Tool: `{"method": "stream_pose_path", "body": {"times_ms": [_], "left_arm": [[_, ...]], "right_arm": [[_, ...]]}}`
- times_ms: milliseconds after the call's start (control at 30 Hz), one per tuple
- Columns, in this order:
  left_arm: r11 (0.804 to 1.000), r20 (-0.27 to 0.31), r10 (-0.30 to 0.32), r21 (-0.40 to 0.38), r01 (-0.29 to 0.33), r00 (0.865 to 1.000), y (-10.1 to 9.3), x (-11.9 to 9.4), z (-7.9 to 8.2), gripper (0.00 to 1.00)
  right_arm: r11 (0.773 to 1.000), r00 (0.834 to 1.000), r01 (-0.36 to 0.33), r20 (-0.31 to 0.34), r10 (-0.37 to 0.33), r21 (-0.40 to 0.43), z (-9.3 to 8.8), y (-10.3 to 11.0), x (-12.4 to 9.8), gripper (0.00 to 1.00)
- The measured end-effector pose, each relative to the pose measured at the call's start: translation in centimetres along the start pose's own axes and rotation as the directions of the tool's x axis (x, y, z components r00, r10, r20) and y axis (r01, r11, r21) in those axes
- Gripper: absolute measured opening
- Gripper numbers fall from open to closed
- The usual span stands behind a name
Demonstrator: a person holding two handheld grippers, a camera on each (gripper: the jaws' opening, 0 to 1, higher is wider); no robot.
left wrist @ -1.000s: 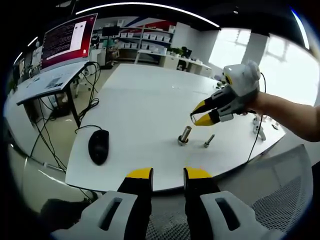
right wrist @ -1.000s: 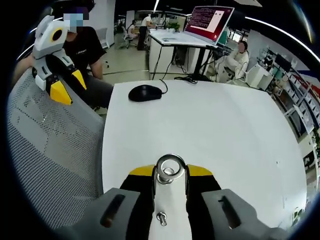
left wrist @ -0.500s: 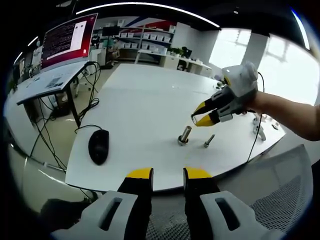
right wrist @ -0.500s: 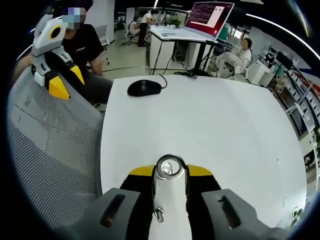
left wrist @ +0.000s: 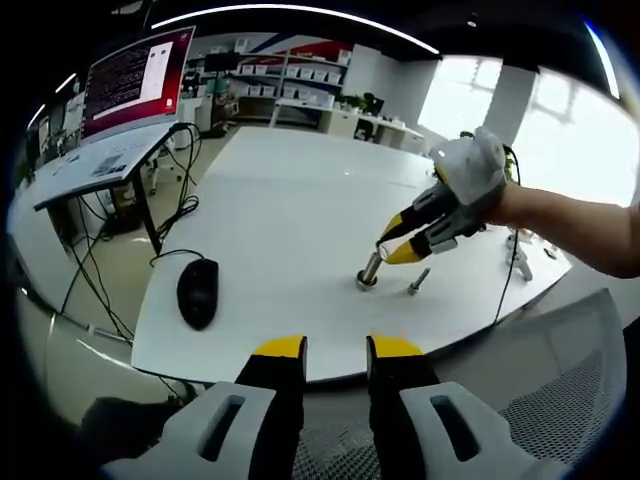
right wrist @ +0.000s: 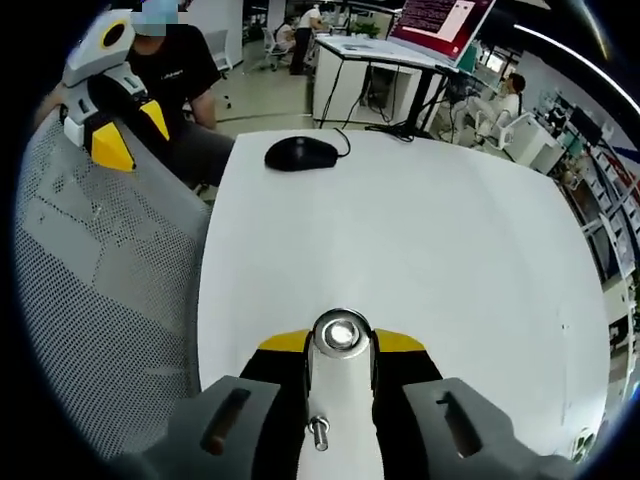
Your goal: Place the washer onto the threaded stud by aligning its center hole with the stud, sliding it down to the base, and recovering from edge contact or off-axis alignment until the washer reaches the visible bottom stop.
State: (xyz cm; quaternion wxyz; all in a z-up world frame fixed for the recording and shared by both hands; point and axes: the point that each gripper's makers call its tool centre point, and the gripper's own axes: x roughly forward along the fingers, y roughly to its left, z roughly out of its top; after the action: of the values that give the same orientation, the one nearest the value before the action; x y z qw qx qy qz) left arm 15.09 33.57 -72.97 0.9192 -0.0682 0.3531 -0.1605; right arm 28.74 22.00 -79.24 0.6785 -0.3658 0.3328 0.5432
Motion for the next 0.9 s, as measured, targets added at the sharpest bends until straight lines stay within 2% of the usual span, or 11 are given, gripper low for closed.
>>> {"method": "stream_pose_path", "body": {"times_ms": [500, 900], "left_arm": [[1.000, -0.002, -0.002, 0.000, 0.002, 1.000, 0.0, 0.0, 0.0, 0.22], [1.000, -0.003, -0.003, 0.000, 0.003, 1.000, 0.0, 0.1, 0.1, 0.22]], "right_arm": [[0.999, 0.998, -0.023, -0.051, 0.022, -0.024, -0.6, 0.0, 1.2, 0.23], [0.999, 0.998, -0.025, -0.052, 0.023, -0.039, -0.5, -0.1, 1.3, 0.23]]}}
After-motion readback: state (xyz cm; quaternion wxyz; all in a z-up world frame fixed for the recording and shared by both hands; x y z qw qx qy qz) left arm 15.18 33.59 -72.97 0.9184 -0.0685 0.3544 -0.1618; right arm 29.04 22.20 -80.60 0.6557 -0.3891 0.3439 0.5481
